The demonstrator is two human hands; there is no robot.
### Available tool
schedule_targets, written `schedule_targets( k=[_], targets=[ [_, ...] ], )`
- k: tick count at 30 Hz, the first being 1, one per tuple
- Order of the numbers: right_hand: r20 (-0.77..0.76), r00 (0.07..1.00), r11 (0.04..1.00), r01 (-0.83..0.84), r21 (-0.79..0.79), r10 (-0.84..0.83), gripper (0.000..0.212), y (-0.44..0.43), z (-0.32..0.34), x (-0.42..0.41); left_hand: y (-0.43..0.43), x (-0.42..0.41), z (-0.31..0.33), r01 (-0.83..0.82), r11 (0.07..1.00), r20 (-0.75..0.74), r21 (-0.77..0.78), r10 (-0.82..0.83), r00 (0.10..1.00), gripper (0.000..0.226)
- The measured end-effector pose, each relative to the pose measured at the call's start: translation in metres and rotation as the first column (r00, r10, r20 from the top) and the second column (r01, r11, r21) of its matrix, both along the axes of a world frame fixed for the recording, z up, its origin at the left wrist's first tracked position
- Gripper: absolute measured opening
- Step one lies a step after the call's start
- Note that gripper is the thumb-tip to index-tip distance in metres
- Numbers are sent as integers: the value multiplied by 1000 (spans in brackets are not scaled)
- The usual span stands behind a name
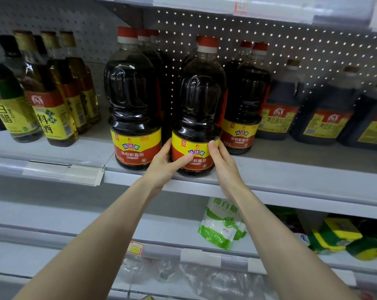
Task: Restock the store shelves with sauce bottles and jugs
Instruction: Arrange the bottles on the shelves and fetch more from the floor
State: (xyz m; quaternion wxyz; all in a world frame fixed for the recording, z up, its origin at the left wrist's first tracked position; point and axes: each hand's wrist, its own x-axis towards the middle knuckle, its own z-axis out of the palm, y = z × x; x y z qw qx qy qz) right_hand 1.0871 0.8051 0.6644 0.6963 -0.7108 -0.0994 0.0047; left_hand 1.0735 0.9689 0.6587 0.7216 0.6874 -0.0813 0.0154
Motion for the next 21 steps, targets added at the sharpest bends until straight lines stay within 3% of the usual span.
schedule_targets(
  k=[13,21],
  targets=[
    [9,1000,1000,-10,11,10,71,0,1,1,-1,-1,0,-20,999,16,36,20,1000,74],
    [9,1000,1000,-7,2,6,70,1,3,0,-3,-1,-1,-66,996,29,58,65,997,58]
  ],
)
